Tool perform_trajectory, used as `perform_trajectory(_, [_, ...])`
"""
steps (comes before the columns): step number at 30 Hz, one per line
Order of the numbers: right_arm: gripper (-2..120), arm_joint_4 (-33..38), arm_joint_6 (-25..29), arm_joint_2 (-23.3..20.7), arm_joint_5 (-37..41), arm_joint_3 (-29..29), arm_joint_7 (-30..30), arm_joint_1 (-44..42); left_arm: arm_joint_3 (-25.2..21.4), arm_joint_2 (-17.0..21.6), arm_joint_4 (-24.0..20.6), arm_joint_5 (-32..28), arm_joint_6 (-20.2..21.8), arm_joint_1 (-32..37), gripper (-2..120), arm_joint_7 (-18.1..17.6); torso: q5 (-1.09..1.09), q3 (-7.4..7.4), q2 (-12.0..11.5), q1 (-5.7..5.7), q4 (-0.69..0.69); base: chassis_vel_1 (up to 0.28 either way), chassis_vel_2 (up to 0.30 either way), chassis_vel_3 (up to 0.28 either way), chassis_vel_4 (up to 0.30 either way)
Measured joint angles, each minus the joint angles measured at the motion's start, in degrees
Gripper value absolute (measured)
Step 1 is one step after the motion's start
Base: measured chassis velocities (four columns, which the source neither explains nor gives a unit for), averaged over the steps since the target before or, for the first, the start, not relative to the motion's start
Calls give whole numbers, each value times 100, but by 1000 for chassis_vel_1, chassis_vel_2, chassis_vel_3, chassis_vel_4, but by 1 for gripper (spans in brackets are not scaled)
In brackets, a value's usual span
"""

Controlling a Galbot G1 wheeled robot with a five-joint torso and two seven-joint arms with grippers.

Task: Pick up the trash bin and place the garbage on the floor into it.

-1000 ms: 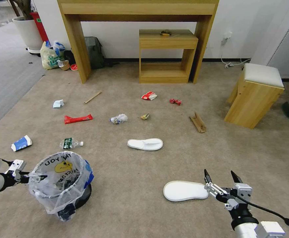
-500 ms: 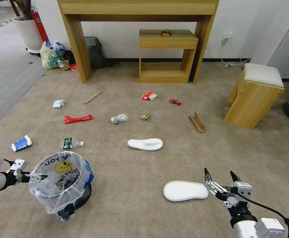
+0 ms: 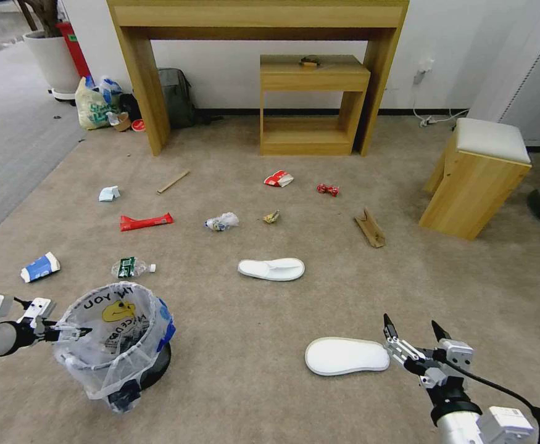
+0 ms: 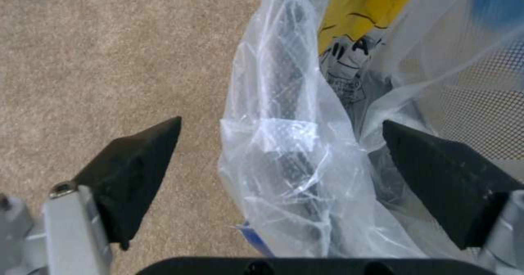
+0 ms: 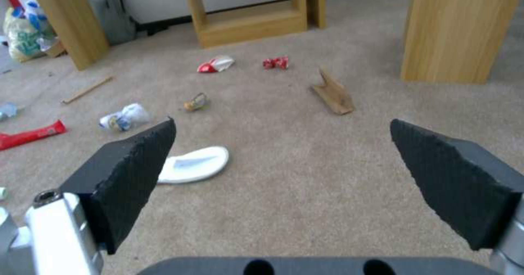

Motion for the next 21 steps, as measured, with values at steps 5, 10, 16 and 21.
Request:
perform_trajectory(5, [100, 4, 2, 1, -2, -9, 21, 5, 18, -17, 23, 18, 0, -38, 75, 68, 0, 0, 0, 0, -1, 0, 0, 0, 0])
perform_trajectory(10, [100, 5, 27, 6, -2, 4, 24, -23, 26, -23, 40, 72, 0, -43, 57, 173, 0, 0, 0, 0, 0, 0, 0, 0, 0])
perform_trajectory(16, [100, 20, 55, 8, -3, 13, 39, -27, 43, -60, 33, 110, 1, -58, 36, 249, 0, 0, 0, 0, 0, 0, 0, 0, 0])
perform_trajectory(21, [100, 22, 80, 13, -8, 13, 50, -23, 23, -63, 14, 97, 1, -49, 22, 305, 0, 0, 0, 0, 0, 0, 0, 0, 0])
